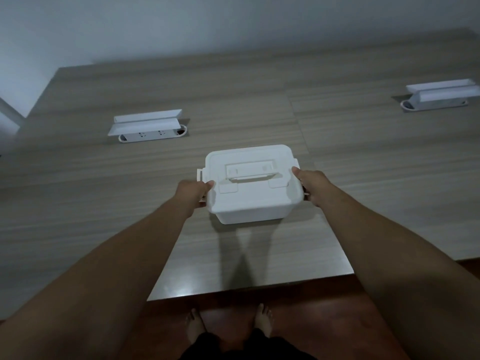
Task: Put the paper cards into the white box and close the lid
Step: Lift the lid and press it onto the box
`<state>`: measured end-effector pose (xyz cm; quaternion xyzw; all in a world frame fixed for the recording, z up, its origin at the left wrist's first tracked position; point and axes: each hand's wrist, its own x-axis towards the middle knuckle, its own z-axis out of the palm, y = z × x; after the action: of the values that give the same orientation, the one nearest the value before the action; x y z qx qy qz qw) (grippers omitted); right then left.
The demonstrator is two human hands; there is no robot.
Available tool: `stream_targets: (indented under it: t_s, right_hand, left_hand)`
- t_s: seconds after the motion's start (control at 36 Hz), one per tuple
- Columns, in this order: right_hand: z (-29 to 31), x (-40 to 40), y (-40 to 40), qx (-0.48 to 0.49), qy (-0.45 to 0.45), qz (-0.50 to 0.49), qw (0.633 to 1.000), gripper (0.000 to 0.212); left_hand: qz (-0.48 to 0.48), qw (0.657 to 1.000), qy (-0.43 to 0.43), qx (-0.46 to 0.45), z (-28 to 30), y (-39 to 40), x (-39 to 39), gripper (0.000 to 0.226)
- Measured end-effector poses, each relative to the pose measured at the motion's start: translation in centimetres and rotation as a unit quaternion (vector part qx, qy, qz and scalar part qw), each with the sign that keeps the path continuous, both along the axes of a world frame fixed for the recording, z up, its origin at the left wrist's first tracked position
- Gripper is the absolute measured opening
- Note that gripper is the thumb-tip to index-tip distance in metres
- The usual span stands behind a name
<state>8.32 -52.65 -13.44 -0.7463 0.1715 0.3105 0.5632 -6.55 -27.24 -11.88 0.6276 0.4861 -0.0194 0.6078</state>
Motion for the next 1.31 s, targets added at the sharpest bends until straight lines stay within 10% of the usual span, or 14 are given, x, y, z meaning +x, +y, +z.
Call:
stream_targets:
  t_s: [0.25,0.75,1.03,1.31]
  right_hand:
    - [-0.2,0.3,-1.2,0.096,0.096,0.001,0.991,0.033]
    - [-1.3,-1.8,2.6,-0.213,-0.273,0.09,0.934,0.024]
    - [-0.6,-1.9,2.1,-0.2,-0.274,0.09,0.936,0.027]
    - [1.1,-0.2,1.5,-0.2,-0.236,0.139,0.941,0.033]
  left_hand:
    - [-0.136,0.94,0.085,0.302,-0.2,-1.2,0.5,0.033]
    - [-0.212,0.92,0.061,0.324,-0.2,-0.8,-0.1,0.029]
    - [-0.17,0.939,0.037,0.298,-1.3,-2.1,1.5,0.102]
    - [-0.353,0.791,0.023,0.498,-2.6,-4.2,4.9,0.066]
